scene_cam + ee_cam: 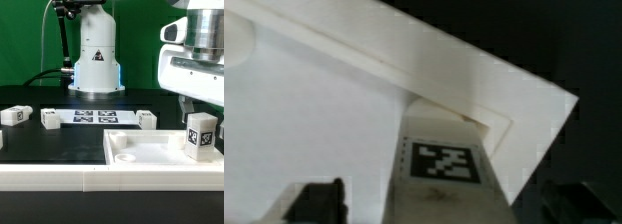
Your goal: Assemble one leg
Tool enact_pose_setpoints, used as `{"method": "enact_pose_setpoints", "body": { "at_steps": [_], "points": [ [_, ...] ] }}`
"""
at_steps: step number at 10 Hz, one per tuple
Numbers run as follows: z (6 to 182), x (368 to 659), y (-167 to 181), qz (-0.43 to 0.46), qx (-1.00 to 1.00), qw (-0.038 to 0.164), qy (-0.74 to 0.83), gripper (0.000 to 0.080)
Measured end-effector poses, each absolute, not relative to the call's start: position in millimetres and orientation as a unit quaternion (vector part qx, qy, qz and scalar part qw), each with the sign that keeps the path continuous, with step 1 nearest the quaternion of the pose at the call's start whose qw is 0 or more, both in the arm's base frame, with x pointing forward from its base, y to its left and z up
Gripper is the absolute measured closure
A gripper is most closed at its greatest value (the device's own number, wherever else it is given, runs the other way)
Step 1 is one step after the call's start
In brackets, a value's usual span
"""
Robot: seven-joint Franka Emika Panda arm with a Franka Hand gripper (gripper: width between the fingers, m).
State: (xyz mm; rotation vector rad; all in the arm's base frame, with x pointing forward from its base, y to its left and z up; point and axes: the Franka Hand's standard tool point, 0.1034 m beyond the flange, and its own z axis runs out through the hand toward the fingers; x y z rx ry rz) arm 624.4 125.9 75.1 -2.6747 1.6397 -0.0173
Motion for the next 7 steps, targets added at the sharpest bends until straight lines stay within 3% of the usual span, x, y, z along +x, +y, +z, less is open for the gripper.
{"method": "enact_pose_setpoints", "body": {
  "at_steps": [7],
  "points": [
    [76.0, 627.3, 127.1, -0.014, -0.973, 0.003, 0.23, 0.0151]
  ]
}}
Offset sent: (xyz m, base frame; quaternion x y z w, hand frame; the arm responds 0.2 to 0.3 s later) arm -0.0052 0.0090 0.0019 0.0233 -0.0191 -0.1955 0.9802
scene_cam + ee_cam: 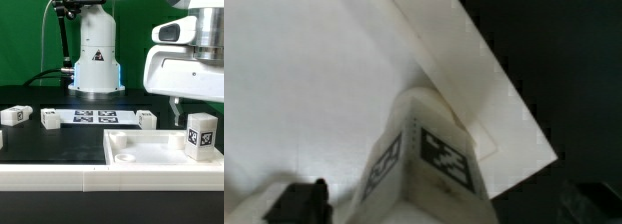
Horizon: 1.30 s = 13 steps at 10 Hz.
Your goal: Assemble one leg
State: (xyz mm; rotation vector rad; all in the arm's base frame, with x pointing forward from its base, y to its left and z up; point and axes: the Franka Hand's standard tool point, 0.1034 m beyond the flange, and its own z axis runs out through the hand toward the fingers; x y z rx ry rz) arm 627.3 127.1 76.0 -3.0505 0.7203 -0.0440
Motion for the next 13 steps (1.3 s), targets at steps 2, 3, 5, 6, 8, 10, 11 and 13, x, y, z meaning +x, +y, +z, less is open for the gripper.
{"method": "enact_pose_setpoints", "body": {
  "at_steps": [2, 3, 5, 6, 8, 10, 11, 13],
  "points": [
    [76.0, 627.6, 126.1, -0.014, -0.989, 0.002, 0.148, 0.0151],
    [76.4, 627.9, 126.0, -0.015, -0.994, 0.001, 0.105, 0.0151],
    [77.1, 628.8, 123.5, -0.015, -0.999, 0.0, 0.03, 0.015],
    [77.2, 629.0, 122.7, -0.016, -1.0, 0.0, 0.006, 0.0151],
    [77.1, 629.1, 121.9, -0.016, -1.0, -0.001, -0.024, 0.0151],
    [76.9, 629.1, 121.8, -0.015, -1.0, -0.001, -0.022, 0.0176],
    [76.9, 629.0, 121.8, -0.015, -1.0, -0.001, -0.022, 0.0348],
    [76.9, 629.0, 121.8, -0.015, -1.0, 0.0, -0.005, 0.0511]
  ]
}}
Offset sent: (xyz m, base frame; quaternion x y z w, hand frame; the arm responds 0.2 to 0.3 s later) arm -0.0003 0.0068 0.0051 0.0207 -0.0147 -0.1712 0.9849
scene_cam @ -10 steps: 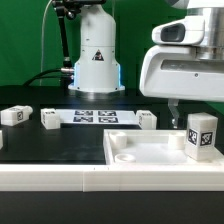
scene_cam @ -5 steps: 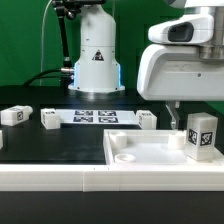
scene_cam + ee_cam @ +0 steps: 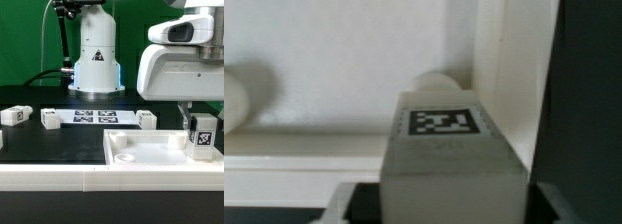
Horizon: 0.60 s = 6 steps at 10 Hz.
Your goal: Assemble one leg
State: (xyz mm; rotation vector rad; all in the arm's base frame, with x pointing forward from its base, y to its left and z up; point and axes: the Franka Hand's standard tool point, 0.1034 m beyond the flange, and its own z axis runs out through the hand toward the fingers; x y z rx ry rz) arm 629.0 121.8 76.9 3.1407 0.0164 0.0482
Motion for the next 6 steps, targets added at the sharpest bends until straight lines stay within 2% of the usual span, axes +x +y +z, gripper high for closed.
{"method": "enact_pose_setpoints", "body": {
  "at_steps": [2, 6],
  "points": [
    [76.8, 629.0, 121.6, 0.015, 1.0, 0.0, -0.018, 0.0508],
    [75.9, 629.7, 118.1, 0.02, 0.974, -0.008, -0.226, 0.0508]
  ]
}}
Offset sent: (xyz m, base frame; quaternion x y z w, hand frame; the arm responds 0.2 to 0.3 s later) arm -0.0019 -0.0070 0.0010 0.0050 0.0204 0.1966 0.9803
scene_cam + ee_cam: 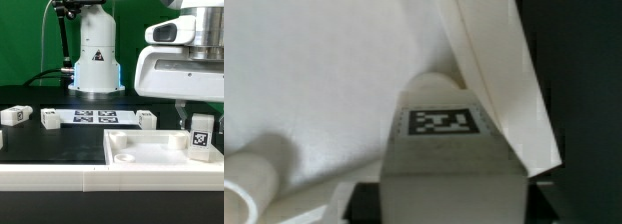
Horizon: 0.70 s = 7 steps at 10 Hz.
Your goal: Assemble one leg
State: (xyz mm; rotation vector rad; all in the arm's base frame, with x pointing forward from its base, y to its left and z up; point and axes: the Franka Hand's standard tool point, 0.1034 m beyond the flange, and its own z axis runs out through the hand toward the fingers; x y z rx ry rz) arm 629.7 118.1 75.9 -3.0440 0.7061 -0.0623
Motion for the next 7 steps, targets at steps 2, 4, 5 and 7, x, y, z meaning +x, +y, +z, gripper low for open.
{"method": "enact_pose_setpoints", "body": {
  "at_steps": [2, 4, 5, 7],
  "points": [
    [75.9, 628.8, 118.4, -0.019, -0.946, 0.007, 0.324, 0.0508],
    [75.7, 628.3, 117.6, -0.017, -0.915, 0.007, 0.404, 0.0507],
    [75.4, 628.1, 117.3, -0.017, -0.907, 0.007, 0.421, 0.0507],
    [75.0, 626.8, 116.4, -0.02, -0.853, 0.01, 0.521, 0.0507]
  ]
}}
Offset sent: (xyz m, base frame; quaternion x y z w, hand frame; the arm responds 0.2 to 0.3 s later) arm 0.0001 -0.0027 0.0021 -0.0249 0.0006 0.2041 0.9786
